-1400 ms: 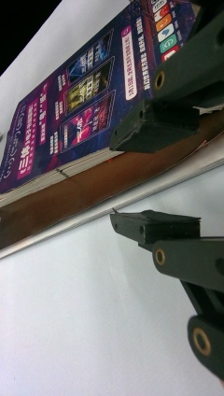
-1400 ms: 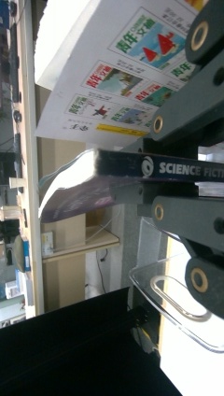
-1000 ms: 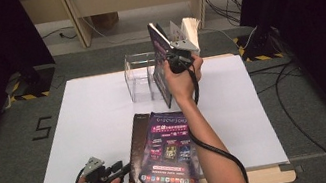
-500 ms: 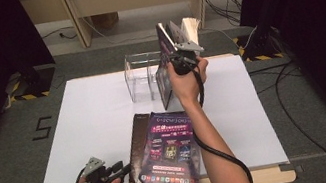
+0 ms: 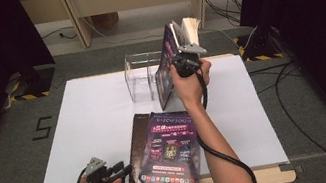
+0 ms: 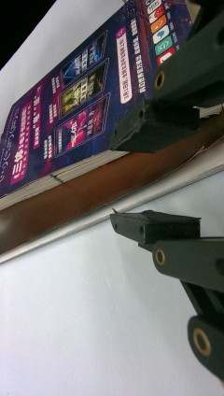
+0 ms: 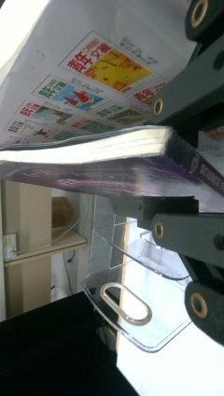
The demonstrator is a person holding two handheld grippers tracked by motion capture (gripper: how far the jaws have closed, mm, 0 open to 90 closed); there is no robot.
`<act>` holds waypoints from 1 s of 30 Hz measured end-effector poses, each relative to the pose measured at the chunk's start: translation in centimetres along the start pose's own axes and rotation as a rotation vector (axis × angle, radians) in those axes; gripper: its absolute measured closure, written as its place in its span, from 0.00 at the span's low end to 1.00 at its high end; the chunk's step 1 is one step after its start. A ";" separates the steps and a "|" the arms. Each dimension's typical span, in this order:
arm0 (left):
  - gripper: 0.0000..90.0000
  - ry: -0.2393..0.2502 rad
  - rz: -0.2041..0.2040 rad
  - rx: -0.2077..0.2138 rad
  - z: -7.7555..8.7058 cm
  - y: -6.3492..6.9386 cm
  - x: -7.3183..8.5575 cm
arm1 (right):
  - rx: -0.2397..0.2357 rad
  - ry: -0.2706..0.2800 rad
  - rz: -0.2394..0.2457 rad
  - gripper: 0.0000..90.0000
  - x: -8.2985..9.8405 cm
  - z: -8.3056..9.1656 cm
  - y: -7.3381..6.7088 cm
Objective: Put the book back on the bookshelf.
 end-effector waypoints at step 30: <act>0.64 -0.004 -0.012 0.006 -0.2 0.5 0.1 | -0.017 -0.048 0.000 0.76 2.3 1.5 0.5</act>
Point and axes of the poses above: each handheld gripper's, and its own axes: z roughly backward along the jaws, x roughly out of its underside, y roughly to its right, the point moved 4 cm from there along -z, roughly forward along the jaws, and after that the axes turned 2 degrees about -y, right-handed, at the moved point
